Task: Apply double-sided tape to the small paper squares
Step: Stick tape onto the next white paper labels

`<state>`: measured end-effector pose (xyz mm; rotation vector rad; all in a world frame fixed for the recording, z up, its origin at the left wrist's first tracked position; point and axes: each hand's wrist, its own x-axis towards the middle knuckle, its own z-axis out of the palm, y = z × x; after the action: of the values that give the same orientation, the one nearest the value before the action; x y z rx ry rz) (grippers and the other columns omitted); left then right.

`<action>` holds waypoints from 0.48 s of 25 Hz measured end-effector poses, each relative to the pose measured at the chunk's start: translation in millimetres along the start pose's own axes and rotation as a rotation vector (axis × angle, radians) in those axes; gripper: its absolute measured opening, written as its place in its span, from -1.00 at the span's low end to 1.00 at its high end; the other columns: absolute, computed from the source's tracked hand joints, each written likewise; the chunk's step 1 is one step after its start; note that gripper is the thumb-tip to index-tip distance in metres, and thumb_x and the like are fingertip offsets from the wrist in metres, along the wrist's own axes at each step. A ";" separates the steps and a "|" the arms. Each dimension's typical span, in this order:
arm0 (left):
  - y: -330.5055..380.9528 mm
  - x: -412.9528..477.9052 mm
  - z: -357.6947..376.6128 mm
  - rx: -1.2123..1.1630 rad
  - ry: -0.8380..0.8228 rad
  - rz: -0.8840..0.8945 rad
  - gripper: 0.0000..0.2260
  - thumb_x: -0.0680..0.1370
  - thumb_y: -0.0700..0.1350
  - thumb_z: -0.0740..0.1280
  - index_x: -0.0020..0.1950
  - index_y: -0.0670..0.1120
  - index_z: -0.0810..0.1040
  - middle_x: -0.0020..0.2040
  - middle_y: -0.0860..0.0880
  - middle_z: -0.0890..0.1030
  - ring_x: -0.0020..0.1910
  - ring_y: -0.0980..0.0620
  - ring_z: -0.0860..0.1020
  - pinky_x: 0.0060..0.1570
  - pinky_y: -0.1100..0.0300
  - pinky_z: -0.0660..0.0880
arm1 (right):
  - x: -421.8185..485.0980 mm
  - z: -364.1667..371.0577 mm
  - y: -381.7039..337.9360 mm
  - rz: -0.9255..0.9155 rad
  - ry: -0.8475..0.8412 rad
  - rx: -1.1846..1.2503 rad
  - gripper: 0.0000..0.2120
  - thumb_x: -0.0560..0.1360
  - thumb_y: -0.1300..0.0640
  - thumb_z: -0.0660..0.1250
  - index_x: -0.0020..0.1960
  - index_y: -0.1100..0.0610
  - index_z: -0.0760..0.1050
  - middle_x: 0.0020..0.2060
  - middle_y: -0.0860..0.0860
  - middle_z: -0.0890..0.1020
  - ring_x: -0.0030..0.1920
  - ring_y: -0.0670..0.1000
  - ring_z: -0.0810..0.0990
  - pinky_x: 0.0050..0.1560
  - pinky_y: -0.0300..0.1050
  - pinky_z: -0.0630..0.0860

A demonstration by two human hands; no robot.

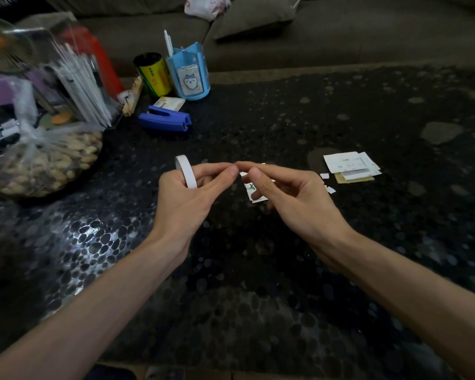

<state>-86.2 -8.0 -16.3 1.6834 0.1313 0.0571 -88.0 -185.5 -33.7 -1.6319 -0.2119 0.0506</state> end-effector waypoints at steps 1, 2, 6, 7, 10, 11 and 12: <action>-0.2 0.3 -0.4 0.005 0.000 0.004 -0.90 0.48 -0.04 0.54 -0.02 0.01 0.78 -0.24 -0.32 0.59 -0.41 0.14 0.44 -0.42 0.40 0.39 | -0.3 0.3 -0.2 0.001 0.012 0.008 -0.79 0.64 0.12 0.40 0.24 0.02 0.72 0.01 -0.15 0.77 -0.08 -0.24 0.67 -0.08 -0.39 0.52; -0.6 0.8 -0.6 0.011 0.001 0.009 -0.89 0.47 -0.02 0.55 -0.04 0.01 0.78 -0.31 -0.26 0.52 -0.43 0.12 0.40 -0.42 0.38 0.37 | 0.0 -0.4 -0.4 0.001 0.041 0.017 -0.81 0.61 0.13 0.45 0.20 0.03 0.73 0.00 -0.12 0.77 -0.06 -0.17 0.70 -0.05 -0.34 0.57; -3.0 3.2 -1.2 0.004 0.017 0.026 -0.90 0.46 0.00 0.57 -0.05 0.03 0.78 -0.30 -0.27 0.50 -0.40 0.06 0.39 -0.41 0.36 0.37 | 5.5 -8.7 -0.7 0.014 0.167 0.025 -0.93 0.52 0.16 0.55 -0.01 0.04 0.74 -0.11 -0.07 0.77 -0.10 -0.07 0.72 0.00 -0.22 0.62; -3.8 3.8 -1.1 0.007 0.022 0.027 -0.90 0.47 0.01 0.57 -0.05 0.04 0.78 -0.26 -0.35 0.53 -0.37 0.05 0.43 -0.39 0.36 0.38 | 6.4 -9.8 -1.3 0.027 0.162 0.021 -0.95 0.53 0.16 0.54 -0.03 0.04 0.74 -0.15 -0.09 0.76 -0.14 -0.14 0.69 -0.05 -0.28 0.58; -5.0 3.0 0.1 0.016 0.001 0.044 -0.90 0.48 -0.01 0.55 -0.04 0.01 0.77 -0.29 -0.24 0.58 -0.39 0.12 0.46 -0.39 0.39 0.40 | 6.1 -9.7 -2.0 0.076 0.111 0.007 -0.95 0.58 0.15 0.48 -0.03 0.05 0.72 -0.21 -0.13 0.72 -0.19 -0.23 0.61 -0.10 -0.32 0.51; -5.1 2.4 0.5 0.025 -0.012 0.057 -0.89 0.49 -0.01 0.55 -0.03 0.01 0.77 -0.34 -0.14 0.55 -0.42 0.15 0.43 -0.41 0.39 0.39 | 5.6 -9.2 -1.7 0.085 0.099 0.002 -0.95 0.59 0.15 0.47 -0.02 0.06 0.72 -0.19 -0.12 0.72 -0.16 -0.21 0.61 -0.05 -0.28 0.53; -4.7 1.6 1.0 0.036 -0.026 0.069 -0.88 0.49 0.00 0.54 -0.03 0.01 0.77 -0.37 -0.08 0.52 -0.43 0.17 0.40 -0.42 0.39 0.37 | 5.4 -8.9 -1.5 0.091 0.091 0.000 -0.95 0.59 0.14 0.46 -0.01 0.06 0.71 -0.16 -0.10 0.73 -0.12 -0.19 0.63 0.01 -0.23 0.56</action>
<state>-84.8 -8.3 -21.1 1.7236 0.0545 0.0847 -81.4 -193.2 -31.0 -1.6388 -0.0679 0.0457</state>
